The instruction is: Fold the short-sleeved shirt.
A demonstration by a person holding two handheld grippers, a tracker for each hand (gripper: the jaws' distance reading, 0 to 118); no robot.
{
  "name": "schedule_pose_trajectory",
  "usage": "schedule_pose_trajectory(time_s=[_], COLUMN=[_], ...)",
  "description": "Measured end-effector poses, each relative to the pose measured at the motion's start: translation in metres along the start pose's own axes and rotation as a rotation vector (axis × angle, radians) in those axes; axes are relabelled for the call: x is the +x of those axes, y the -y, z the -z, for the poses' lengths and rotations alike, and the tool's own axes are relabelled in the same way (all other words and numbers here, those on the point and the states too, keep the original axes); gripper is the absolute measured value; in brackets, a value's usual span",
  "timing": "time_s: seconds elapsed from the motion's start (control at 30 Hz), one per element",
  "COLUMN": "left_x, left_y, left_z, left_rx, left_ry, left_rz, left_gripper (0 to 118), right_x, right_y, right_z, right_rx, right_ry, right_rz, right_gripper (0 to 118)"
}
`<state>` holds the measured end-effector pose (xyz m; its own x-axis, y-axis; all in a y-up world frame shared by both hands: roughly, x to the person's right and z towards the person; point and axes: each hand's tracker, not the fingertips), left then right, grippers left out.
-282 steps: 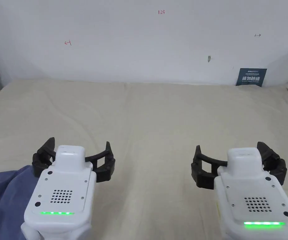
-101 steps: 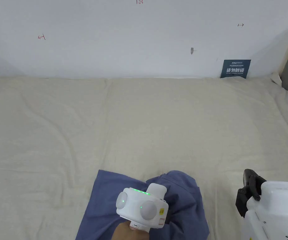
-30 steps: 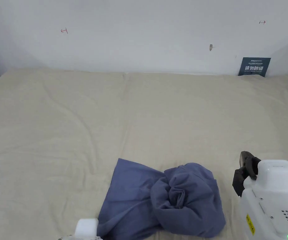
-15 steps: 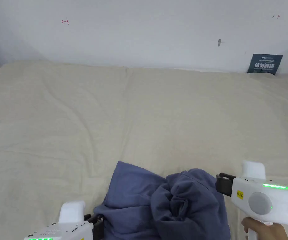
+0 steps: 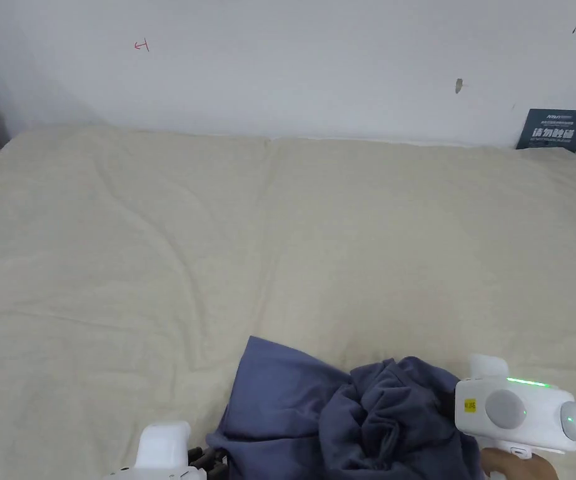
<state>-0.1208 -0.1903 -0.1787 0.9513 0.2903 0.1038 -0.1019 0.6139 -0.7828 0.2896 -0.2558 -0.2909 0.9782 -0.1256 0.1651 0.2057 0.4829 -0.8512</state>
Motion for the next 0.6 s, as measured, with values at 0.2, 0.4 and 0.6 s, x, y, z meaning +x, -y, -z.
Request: schedule_pose_trajectory(time_s=[0.2, 0.4, 0.6], left_x=[0.0, -0.003, -0.002], left_y=[-0.007, -0.056, -0.157], left_z=[-0.013, -0.032, -0.061], left_rx=[0.046, 0.159, 0.339], left_ry=[0.044, 0.1, 0.089], left_rz=[-0.033, -0.095, -0.057], left_gripper=[7, 7, 7], right_x=[0.004, 0.01, 0.007], right_y=[0.001, -0.029, -0.085], right_z=[-0.059, -0.153, -0.229], right_rx=[0.164, 0.377, 0.565], right_ry=[0.009, -0.011, -0.024], right_rz=[-0.024, -0.065, -0.08], right_gripper=[2, 2, 2])
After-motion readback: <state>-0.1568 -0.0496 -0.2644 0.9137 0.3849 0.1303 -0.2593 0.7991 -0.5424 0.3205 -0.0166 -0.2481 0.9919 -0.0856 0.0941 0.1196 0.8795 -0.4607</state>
